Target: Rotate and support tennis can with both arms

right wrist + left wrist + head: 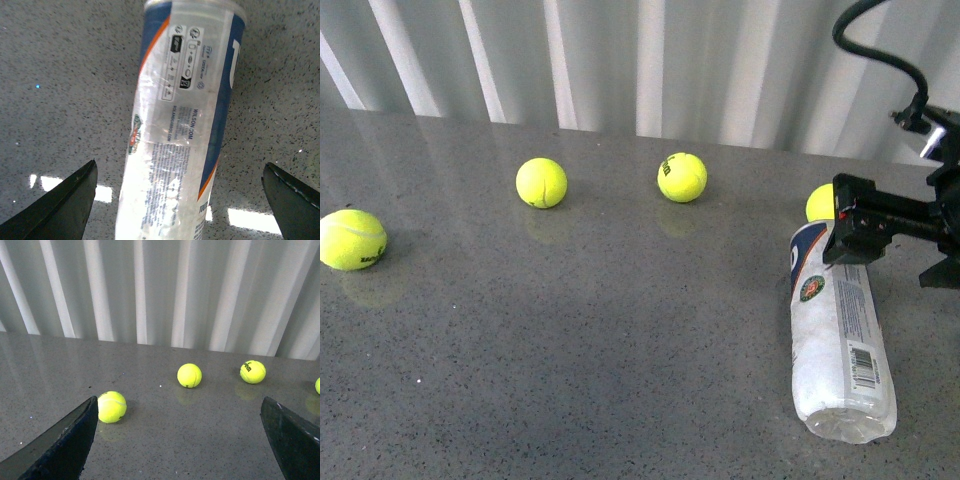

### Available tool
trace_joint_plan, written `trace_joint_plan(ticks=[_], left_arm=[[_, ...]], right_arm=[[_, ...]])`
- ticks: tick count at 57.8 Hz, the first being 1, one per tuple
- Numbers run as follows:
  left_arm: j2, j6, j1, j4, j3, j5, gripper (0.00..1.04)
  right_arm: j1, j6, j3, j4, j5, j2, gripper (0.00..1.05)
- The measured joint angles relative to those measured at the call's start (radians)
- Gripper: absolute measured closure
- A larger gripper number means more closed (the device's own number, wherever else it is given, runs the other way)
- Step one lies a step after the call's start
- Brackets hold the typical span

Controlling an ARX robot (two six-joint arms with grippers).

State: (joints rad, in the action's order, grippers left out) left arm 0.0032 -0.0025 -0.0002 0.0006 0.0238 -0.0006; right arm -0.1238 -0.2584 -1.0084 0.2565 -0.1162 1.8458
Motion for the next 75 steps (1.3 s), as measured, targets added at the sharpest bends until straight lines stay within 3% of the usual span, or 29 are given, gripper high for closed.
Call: trace_joint_plan(ticks=[14, 49, 59, 75], left_arm=[[0.0, 0.0, 0.0, 0.0, 0.0, 0.0, 0.07], [0.0, 0.0, 0.0, 0.0, 0.0, 0.0, 0.07], [0.0, 0.0, 0.0, 0.0, 0.0, 0.0, 0.07], [0.0, 0.0, 0.0, 0.0, 0.0, 0.0, 0.07]], right_arm=[[-0.004, -0.024, -0.023, -0.056, -0.043, 0.107, 0.07], [-0.062, -0.045, -0.069, -0.137, -0.026, 0.214, 0.08], [-0.06, -0.045, -0.065, -0.153, -0.029, 0.216, 0.38], [-0.047, -0.045, -0.05, -0.173, -0.039, 0.216, 0.68]])
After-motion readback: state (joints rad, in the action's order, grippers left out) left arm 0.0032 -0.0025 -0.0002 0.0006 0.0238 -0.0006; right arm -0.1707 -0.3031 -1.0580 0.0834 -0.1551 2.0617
